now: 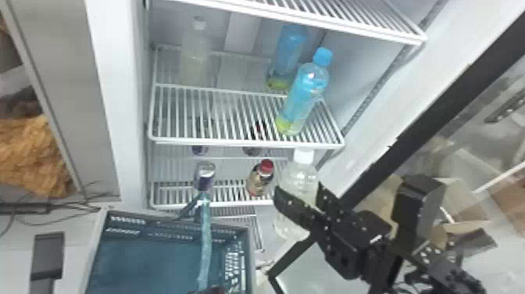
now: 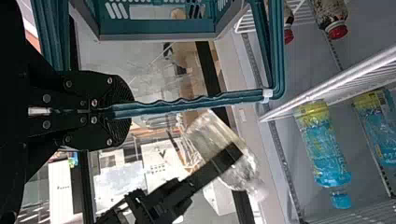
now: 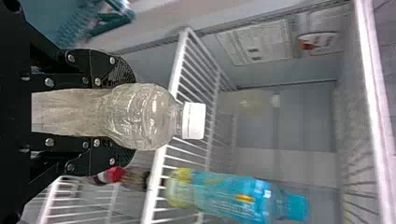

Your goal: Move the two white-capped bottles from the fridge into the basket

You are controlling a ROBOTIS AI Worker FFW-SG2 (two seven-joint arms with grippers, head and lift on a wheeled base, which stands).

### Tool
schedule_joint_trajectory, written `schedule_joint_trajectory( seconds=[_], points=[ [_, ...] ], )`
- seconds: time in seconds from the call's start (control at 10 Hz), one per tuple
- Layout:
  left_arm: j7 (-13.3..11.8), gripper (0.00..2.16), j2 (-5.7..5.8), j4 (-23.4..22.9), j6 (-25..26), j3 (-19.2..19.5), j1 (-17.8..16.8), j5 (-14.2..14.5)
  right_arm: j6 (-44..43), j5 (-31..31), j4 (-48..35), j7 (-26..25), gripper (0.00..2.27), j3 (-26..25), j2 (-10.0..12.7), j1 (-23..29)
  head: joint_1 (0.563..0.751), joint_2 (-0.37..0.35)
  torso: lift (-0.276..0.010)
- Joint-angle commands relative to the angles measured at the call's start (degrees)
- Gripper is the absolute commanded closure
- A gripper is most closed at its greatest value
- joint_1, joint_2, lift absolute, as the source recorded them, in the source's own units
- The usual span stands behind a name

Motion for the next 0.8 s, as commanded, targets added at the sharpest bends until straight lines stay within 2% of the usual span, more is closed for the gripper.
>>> schedule_joint_trajectory(
  seconds=[0.0, 0.3, 0.7],
  points=[
    [0.0, 1.19, 0.01, 0.0, 0.1, 0.0, -0.2, -0.2, 5.6, 0.6, -0.8, 1.1, 0.92, 0.1, -0.3, -0.5, 0.695, -0.350, 0.000],
    [0.1, 1.19, 0.01, 0.0, 0.1, 0.0, -0.2, -0.2, 11.0, -0.2, 0.3, 2.0, 0.92, 2.5, -1.7, -2.2, 0.695, -0.350, 0.000],
    [0.1, 1.19, 0.10, 0.1, 0.1, 0.0, -0.2, -0.2, 13.7, -3.5, 6.4, 4.0, 0.92, 6.0, -3.2, -7.0, 0.695, -0.350, 0.000]
  ],
)
